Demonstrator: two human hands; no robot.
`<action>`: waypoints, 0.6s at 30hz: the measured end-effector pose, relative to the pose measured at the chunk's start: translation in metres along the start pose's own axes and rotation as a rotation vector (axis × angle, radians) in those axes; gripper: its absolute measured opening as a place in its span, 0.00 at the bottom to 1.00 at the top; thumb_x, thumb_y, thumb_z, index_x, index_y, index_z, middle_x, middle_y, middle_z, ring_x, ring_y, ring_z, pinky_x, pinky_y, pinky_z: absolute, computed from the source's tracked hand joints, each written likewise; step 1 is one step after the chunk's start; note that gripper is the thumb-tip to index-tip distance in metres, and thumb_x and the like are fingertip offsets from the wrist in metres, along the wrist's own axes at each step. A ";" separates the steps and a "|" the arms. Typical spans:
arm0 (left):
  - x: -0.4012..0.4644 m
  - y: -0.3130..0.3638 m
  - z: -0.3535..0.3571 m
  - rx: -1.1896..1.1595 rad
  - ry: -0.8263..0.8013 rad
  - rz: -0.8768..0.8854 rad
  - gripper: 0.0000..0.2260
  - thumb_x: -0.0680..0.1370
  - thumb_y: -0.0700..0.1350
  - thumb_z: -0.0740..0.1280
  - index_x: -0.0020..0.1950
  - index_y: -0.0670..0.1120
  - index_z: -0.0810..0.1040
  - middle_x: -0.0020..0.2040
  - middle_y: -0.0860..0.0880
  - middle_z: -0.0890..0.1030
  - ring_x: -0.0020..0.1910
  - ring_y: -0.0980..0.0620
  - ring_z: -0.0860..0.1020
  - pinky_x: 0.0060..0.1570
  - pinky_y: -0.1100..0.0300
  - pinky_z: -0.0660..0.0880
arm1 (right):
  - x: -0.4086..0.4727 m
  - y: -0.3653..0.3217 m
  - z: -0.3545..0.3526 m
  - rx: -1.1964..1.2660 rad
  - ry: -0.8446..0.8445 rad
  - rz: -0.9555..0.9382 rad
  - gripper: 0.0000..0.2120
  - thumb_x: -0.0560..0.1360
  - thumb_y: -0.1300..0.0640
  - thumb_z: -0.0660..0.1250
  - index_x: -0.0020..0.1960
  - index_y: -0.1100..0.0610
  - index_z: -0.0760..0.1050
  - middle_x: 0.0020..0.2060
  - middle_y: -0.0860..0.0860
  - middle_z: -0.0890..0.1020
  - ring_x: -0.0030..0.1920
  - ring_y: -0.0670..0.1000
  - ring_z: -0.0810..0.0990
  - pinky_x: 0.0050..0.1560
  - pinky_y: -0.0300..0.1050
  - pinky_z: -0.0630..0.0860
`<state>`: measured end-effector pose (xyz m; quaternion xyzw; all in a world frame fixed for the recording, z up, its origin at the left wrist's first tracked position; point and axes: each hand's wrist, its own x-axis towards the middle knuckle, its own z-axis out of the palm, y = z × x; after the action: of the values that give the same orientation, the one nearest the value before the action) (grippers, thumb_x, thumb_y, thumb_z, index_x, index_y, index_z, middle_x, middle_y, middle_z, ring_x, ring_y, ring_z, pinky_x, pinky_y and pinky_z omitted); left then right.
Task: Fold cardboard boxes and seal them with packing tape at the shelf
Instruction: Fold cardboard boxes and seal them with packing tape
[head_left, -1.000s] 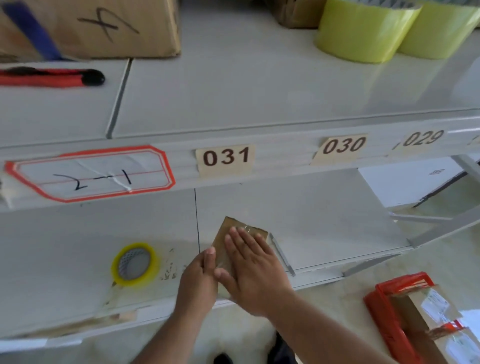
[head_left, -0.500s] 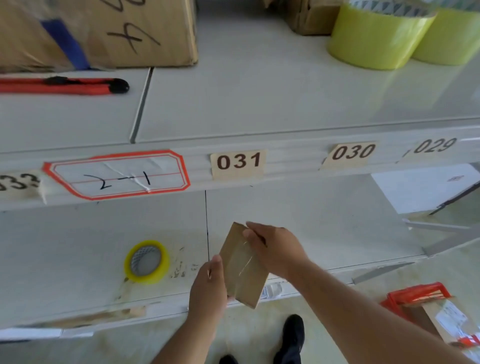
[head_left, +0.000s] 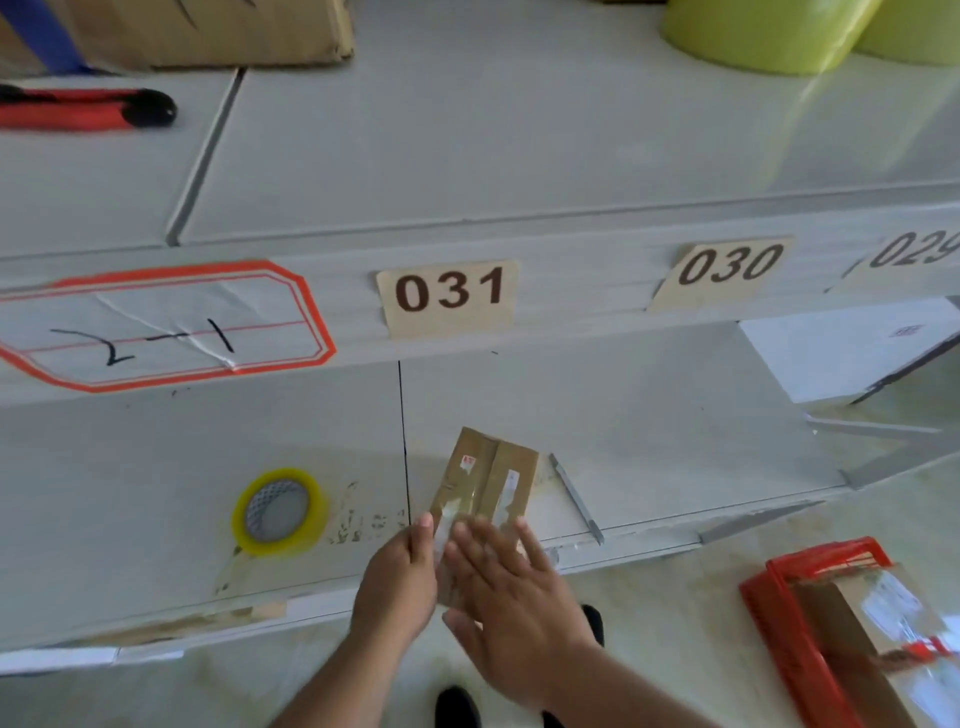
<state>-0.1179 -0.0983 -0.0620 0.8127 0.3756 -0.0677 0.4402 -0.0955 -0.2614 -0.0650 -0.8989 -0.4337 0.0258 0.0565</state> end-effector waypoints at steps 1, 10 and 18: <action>0.001 -0.004 0.002 0.012 0.010 0.008 0.26 0.84 0.64 0.50 0.68 0.54 0.80 0.65 0.47 0.83 0.65 0.45 0.79 0.60 0.54 0.73 | 0.005 0.007 -0.003 -0.003 -0.026 0.030 0.31 0.84 0.37 0.53 0.78 0.55 0.69 0.78 0.51 0.69 0.81 0.53 0.61 0.77 0.61 0.52; 0.006 -0.007 0.004 0.163 0.039 0.091 0.22 0.85 0.61 0.48 0.52 0.56 0.80 0.46 0.50 0.84 0.49 0.46 0.82 0.50 0.53 0.78 | 0.075 0.051 -0.019 0.013 -0.272 0.207 0.39 0.82 0.31 0.34 0.85 0.53 0.39 0.84 0.48 0.39 0.82 0.47 0.32 0.81 0.57 0.35; -0.006 0.001 0.000 0.250 -0.037 -0.138 0.37 0.76 0.75 0.37 0.42 0.52 0.78 0.35 0.50 0.82 0.34 0.50 0.83 0.38 0.55 0.79 | 0.106 0.070 -0.033 0.297 -0.256 0.577 0.35 0.82 0.32 0.43 0.81 0.52 0.59 0.74 0.53 0.72 0.72 0.58 0.72 0.71 0.57 0.71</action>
<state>-0.1219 -0.1024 -0.0591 0.8321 0.4111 -0.1589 0.3367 0.0281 -0.2240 -0.0402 -0.9559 -0.1569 0.2161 0.1224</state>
